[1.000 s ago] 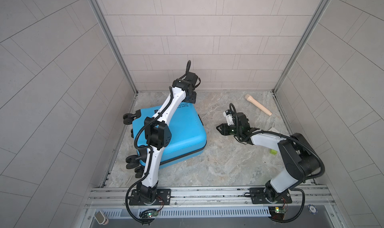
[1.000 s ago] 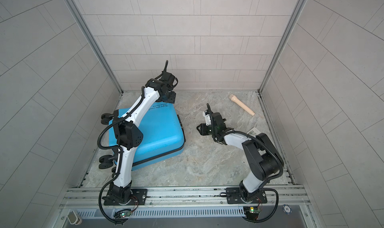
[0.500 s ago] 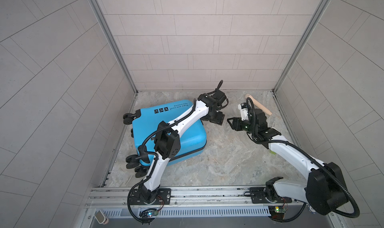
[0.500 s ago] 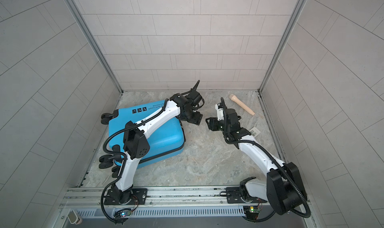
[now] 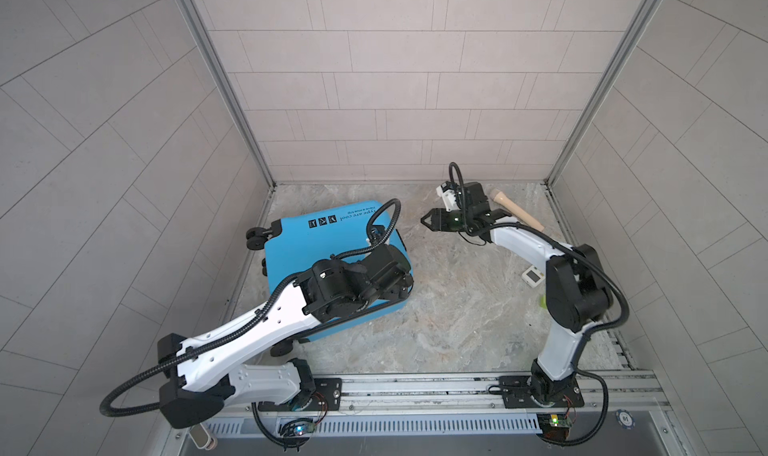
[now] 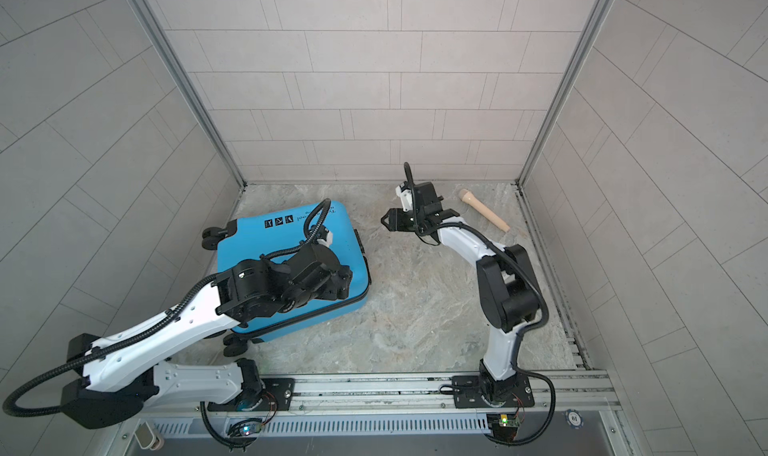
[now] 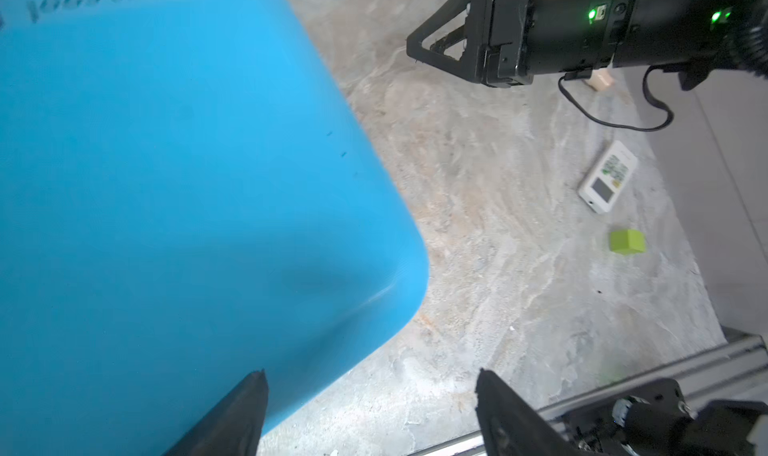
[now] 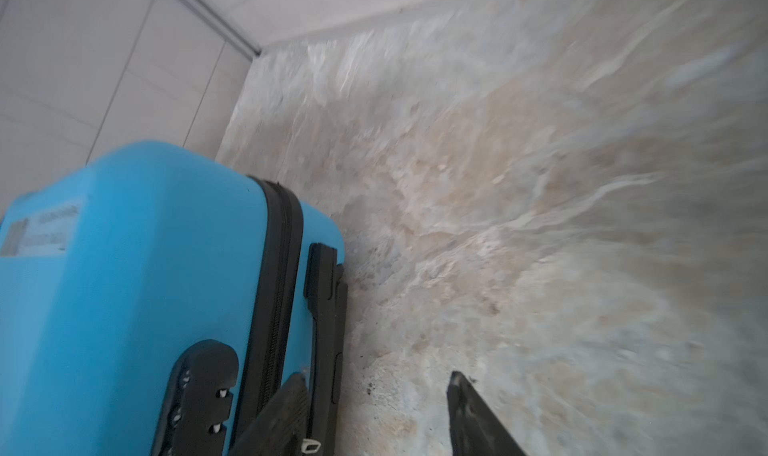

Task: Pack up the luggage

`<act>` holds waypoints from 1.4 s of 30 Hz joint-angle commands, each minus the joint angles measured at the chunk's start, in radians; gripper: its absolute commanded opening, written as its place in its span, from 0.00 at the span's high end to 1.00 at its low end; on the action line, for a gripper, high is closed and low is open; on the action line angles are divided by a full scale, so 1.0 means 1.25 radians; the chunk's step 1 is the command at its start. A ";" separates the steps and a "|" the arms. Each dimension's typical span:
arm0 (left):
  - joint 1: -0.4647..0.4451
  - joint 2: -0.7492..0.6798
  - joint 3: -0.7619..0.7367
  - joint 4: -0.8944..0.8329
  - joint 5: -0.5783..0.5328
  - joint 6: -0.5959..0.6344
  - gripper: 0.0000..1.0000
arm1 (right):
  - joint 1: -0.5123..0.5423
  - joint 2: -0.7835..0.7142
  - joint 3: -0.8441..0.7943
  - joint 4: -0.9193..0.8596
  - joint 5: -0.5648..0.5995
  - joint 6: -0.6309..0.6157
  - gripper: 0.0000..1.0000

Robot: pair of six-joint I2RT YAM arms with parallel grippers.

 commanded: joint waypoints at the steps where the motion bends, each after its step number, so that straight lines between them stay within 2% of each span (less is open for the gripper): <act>1: -0.076 -0.027 -0.035 0.008 -0.158 -0.190 0.15 | 0.049 0.058 0.042 -0.054 -0.062 -0.003 0.43; 7: -0.142 -0.024 -0.068 0.020 -0.231 -0.286 0.11 | 0.099 0.136 0.064 -0.018 -0.067 0.023 0.44; 12: -0.143 -0.115 -0.188 0.070 -0.252 -0.362 0.11 | 0.115 0.198 0.091 -0.027 -0.057 0.027 0.46; 15: -0.143 -0.179 -0.250 0.079 -0.283 -0.392 0.11 | 0.115 0.237 0.105 -0.016 -0.057 0.039 0.50; 21: -0.143 -0.270 -0.340 0.093 -0.377 -0.426 0.11 | 0.114 0.246 0.062 0.049 -0.040 0.084 0.76; 24: -0.142 -0.279 -0.389 0.127 -0.439 -0.429 0.11 | 0.105 0.194 -0.029 0.119 -0.019 0.124 0.89; 27: -0.139 -0.276 -0.411 0.160 -0.461 -0.419 0.10 | 0.096 0.120 -0.148 0.182 0.014 0.159 1.00; 32: -0.102 -0.275 -0.437 0.230 -0.441 -0.376 0.09 | 0.076 0.000 -0.398 0.378 0.081 0.298 1.00; 38: 0.006 -0.229 -0.440 0.394 -0.301 -0.249 0.09 | 0.070 -0.079 -0.690 0.643 0.203 0.523 1.00; 42: 0.032 -0.176 -0.393 0.428 -0.262 -0.198 0.08 | 0.129 -0.145 -0.783 0.704 0.288 0.605 1.00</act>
